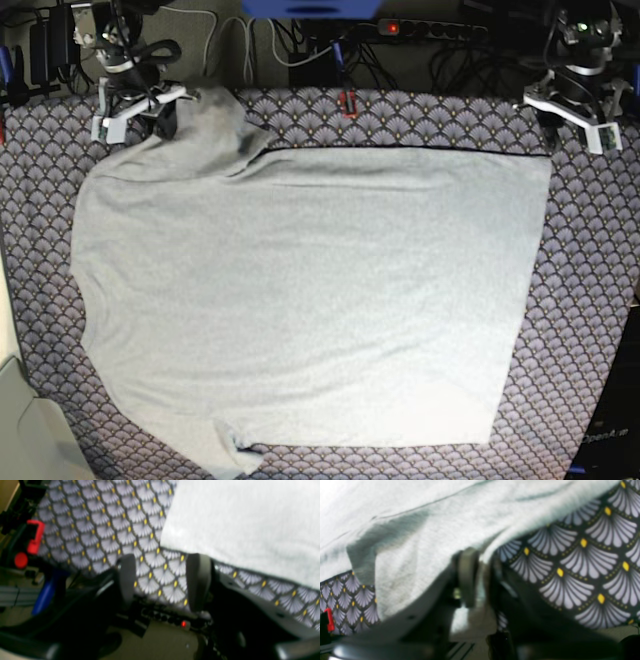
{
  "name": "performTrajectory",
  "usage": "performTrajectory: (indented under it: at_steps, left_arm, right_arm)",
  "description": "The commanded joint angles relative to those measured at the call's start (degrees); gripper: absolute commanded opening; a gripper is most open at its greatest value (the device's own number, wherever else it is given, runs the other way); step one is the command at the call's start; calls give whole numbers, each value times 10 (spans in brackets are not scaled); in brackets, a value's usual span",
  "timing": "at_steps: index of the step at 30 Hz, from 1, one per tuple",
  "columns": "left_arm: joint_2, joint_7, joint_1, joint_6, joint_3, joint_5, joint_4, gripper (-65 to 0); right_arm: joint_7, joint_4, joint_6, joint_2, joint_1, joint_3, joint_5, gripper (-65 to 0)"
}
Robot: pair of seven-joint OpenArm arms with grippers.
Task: Fold the T-shirt properly
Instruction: 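Move both grippers down to the shirt's shoulder corners, then grasp the shoulder corners with both grippers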
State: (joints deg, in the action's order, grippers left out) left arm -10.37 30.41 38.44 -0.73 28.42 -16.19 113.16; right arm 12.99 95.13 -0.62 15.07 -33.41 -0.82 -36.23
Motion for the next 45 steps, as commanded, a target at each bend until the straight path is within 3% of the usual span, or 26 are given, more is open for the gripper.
performTrajectory:
  at_steps: [1, 7, 22, 45]
  left_arm:
    - [-4, 7, -1, 2, 4, -1, -1, -328]
    - [-3, 37, -64, 0, 4, -1, -69, -329]
    - [0, 33, -178, 0, 4, -1, -202, -326]
    - [23, 16, -211, 0, -39, -2, -255, -327]
  right_arm:
    - [52, -5, 2, -2, -10, -5, -4, -650]
    - [52, -2, 2, -1, -11, -4, -4, -650]
    - [52, -5, 2, 1, -13, -4, -4, -650]
    - [52, -5, 2, 2, -9, -5, -2, -650]
